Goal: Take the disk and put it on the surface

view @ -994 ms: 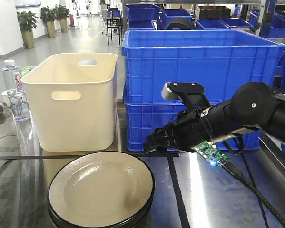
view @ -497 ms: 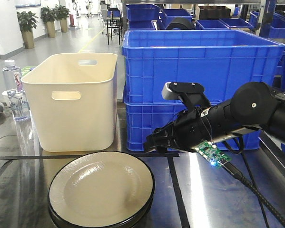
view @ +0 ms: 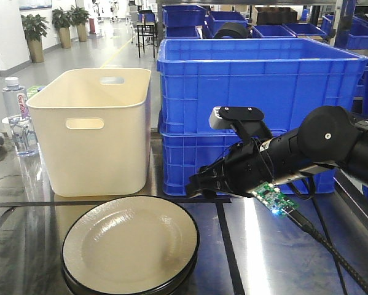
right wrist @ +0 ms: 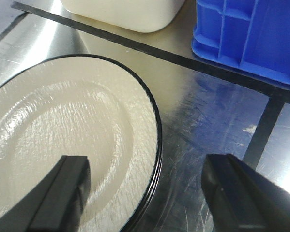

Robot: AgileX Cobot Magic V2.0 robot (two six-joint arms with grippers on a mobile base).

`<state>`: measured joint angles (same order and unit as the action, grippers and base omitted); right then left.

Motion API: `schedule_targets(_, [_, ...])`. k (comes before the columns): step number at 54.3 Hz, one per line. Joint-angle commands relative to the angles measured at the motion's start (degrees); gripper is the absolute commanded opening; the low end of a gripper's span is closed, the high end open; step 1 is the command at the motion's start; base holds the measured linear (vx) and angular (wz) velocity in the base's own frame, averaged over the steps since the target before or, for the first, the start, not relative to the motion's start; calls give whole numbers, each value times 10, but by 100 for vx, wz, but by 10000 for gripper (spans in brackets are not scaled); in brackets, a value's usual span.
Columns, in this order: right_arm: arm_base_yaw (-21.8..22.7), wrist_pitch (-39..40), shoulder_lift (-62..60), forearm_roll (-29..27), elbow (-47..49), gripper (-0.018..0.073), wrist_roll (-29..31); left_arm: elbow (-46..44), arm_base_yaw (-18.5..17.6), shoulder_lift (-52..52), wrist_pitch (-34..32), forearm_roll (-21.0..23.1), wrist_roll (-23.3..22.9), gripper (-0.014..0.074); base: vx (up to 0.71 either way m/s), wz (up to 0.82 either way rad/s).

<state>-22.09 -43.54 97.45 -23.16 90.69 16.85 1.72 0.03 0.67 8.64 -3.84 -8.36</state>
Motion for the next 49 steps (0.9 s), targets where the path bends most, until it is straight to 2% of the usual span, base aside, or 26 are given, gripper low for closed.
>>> schedule_targets(1, [4, 32, -27, -9, 20, 529, 0, -15, -2, 7, -41, -4, -5, -9, 0, 0])
schedule_targets(35, [4, 35, -27, -9, 20, 529, 0, -15, -2, 7, -41, -4, -5, -9, 0, 0])
schedule_targets(42, [10, 44, -55, 24, 16, 529, 4, -15, -2, 7, -41, -4, -5, -9, 0, 0])
schedule_targets(49, [9, 72, -130, 70, -44, 529, 4, -15, -2, 7, -41, -4, -5, -9, 0, 0])
